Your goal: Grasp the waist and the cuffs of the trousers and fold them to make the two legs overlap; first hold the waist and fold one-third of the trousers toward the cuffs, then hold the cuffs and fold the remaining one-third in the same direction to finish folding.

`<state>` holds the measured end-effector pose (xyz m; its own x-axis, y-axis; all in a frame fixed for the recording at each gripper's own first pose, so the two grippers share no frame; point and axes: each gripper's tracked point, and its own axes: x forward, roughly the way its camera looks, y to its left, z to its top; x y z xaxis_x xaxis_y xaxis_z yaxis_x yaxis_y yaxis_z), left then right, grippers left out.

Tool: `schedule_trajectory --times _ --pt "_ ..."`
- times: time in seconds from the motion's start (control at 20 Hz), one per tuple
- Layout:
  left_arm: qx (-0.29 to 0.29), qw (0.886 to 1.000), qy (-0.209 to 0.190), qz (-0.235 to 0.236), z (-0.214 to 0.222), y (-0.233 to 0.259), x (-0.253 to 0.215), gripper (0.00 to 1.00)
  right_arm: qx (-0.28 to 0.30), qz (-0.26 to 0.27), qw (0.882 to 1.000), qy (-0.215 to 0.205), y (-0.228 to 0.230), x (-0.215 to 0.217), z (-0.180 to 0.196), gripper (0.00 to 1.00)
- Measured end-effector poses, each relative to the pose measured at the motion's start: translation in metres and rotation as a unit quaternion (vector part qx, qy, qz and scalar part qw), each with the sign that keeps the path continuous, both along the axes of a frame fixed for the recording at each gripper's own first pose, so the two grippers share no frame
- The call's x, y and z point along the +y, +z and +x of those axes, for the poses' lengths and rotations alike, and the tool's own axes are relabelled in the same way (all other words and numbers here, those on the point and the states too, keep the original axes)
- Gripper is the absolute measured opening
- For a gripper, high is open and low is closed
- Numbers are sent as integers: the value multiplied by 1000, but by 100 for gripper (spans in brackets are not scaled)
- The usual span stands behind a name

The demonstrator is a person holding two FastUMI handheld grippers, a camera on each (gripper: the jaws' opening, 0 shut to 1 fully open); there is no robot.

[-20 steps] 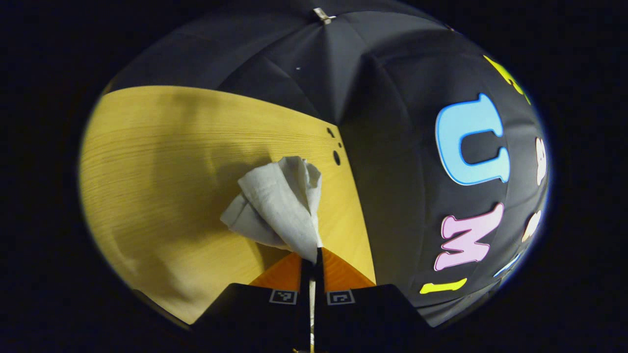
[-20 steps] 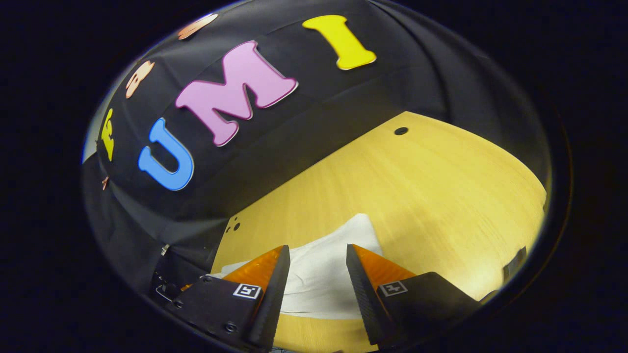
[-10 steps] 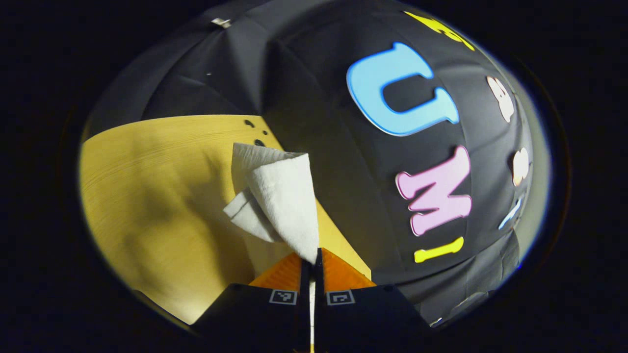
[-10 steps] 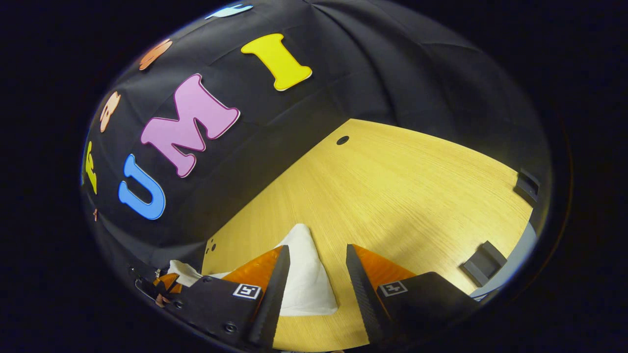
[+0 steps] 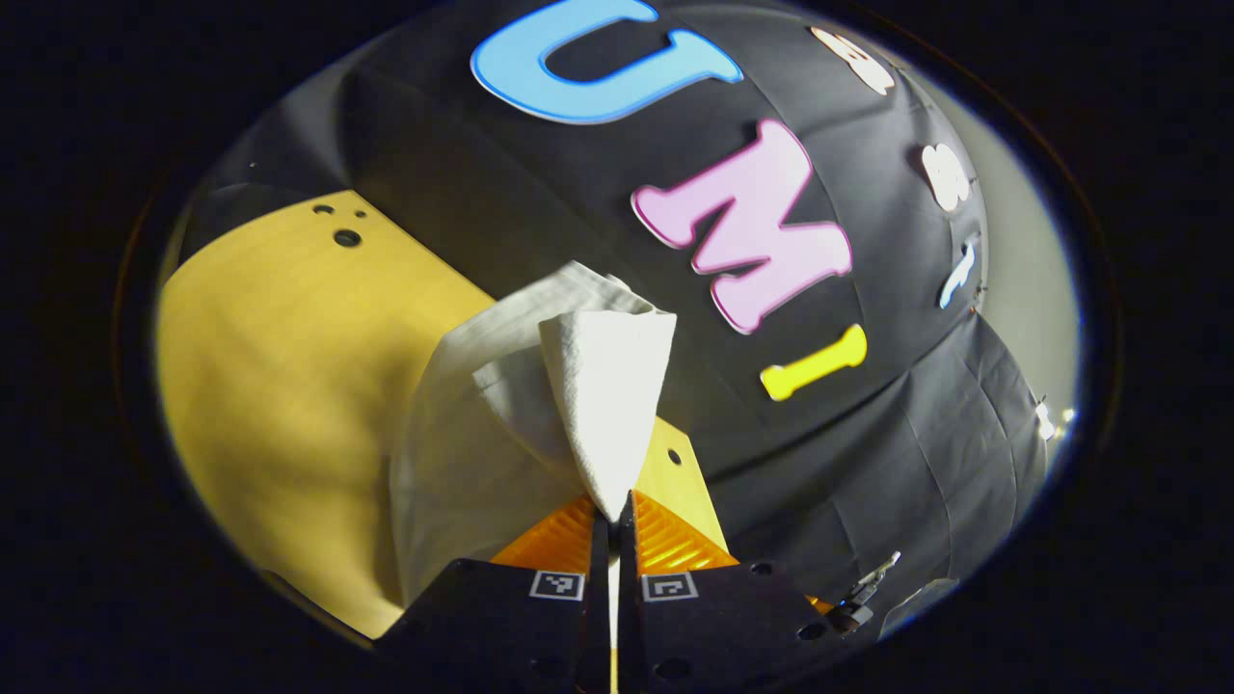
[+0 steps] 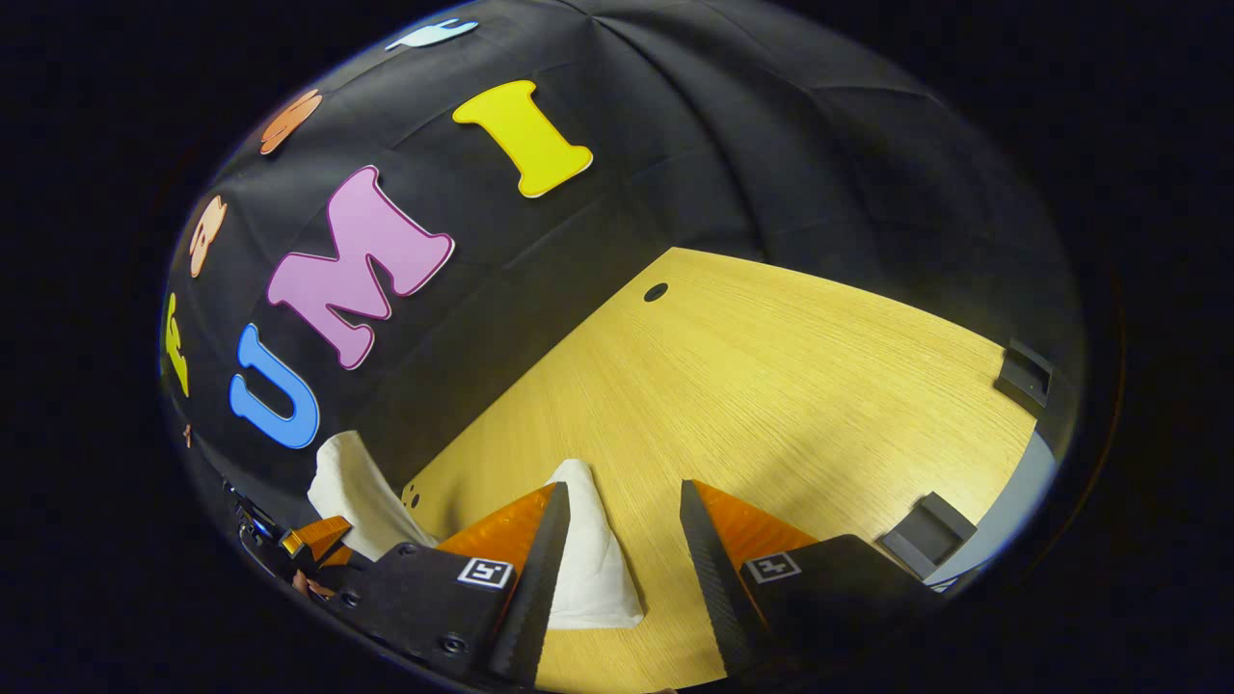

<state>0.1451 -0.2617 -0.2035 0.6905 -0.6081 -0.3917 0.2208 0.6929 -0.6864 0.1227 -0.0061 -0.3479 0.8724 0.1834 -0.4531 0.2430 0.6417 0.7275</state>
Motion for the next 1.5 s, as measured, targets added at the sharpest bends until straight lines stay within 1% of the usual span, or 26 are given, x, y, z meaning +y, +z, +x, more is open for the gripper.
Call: schedule_trajectory --times 0.15,0.25,0.3,0.35,0.5,0.55,0.6,0.65,0.7,0.75,0.8,0.9,1.0,1.15,1.3,1.4,1.45,1.5 --pt "34 997 -71 9 -30 -32 -43 7 6 2 1000 -9 -5 -8 0 72" --pt "72 991 -114 14 -52 -61 -64 14 10 6 1000 -15 -8 -12 -2 72" --pt "97 987 -129 10 -61 -74 -71 20 11 7 1000 -17 -9 -13 -2 72" --pt "122 983 -140 3 -72 -83 -76 22 12 7 1000 -17 -9 -14 -3 72" --pt "170 972 -162 -21 -96 -99 -87 49 15 6 1000 -16 -10 -13 -2 72" --pt "178 970 -165 -28 -100 -100 -88 61 15 7 1000 -16 -10 -13 -2 72" --pt "183 969 -165 -30 -103 -101 -87 62 16 8 1000 -15 -10 -12 -1 72" --pt "185 969 -163 -31 -103 -101 -85 66 15 9 1000 -12 -10 -9 -1 72" --pt "184 969 -160 -33 -103 -99 -81 72 13 10 1000 -8 -9 -6 1 72" --pt "180 970 -157 -35 -102 -97 -77 76 9 10 1000 1 -6 0 2 72" --pt "174 972 -155 -36 -100 -94 -74 83 5 11 1000 11 -3 7 5 72" --pt "154 975 -155 -36 -95 -82 -66 87 -9 13 999 41 8 26 8 72" --pt "124 979 -157 -31 -91 -69 -56 89 -30 18 997 72 26 48 12 72" --pt "59 988 -143 -27 -78 -29 -30 89 -60 10 992 109 55 76 15 72" --pt "-10 994 -108 -28 -65 18 -3 91 -95 -10 986 139 89 99 20 73" --pt "-52 996 -73 -11 -56 43 23 92 -118 -28 980 155 112 109 15 80" --pt "-72 996 -52 2 -53 55 38 92 -131 -43 977 163 123 114 12 82" --pt "-91 995 -30 15 -53 65 53 100 -144 -60 973 172 134 121 12 86"
